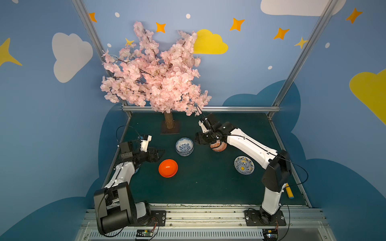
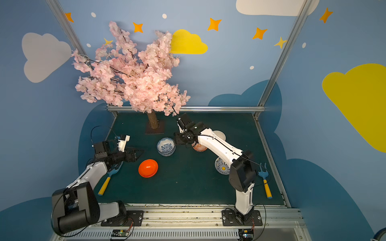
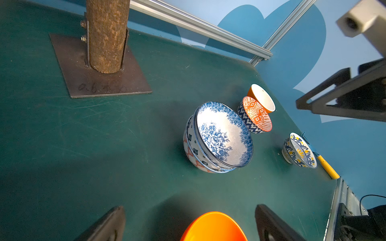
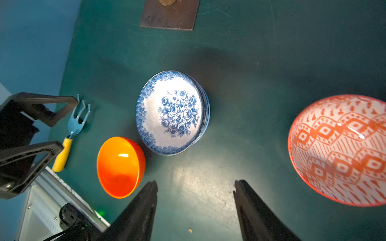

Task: Stack the bowls
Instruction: Place the bowl on the bowl, then pick up the bowl from the center of the board.

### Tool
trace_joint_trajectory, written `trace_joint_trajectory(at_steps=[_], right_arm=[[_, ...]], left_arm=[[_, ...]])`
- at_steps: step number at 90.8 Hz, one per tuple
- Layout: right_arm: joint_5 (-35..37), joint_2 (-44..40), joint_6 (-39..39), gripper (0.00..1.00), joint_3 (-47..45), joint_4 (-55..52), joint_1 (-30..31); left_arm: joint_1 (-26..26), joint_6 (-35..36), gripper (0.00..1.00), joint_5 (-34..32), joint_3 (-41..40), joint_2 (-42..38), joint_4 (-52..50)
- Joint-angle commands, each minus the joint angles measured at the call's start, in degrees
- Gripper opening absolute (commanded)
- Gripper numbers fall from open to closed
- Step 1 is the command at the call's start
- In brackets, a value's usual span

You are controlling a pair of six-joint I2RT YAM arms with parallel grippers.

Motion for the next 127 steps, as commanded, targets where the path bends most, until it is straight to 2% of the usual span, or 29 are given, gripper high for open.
trace_joint_trajectory(at_steps=[1,16,38,99,127], right_arm=[[2.58,-5.35,0.84,0.64,-6.26,1.76,-0.1],[5.3,-14.97,2.42,0.64,-15.81,2.45,-2.0],[5.72,-24.46,4.17,0.64,-27.94,4.0,-7.43],[8.44,-42.24,9.48,0.63,-50.37,5.74,-21.04],[8.09,-46.35,10.21,0.63,-55.6,5.86,-26.18]], left_arm=[[-0.1,1.03,1.0,1.11,0.38,-0.77,-1.02],[-0.09,1.03,1.0,1.13,0.38,-0.9,-1.11],[-0.16,0.92,1.0,0.98,0.47,-0.85,-1.2],[-0.11,0.94,1.0,0.75,0.6,-0.45,-1.35],[-0.09,0.64,1.0,0.1,0.73,-0.44,-1.29]])
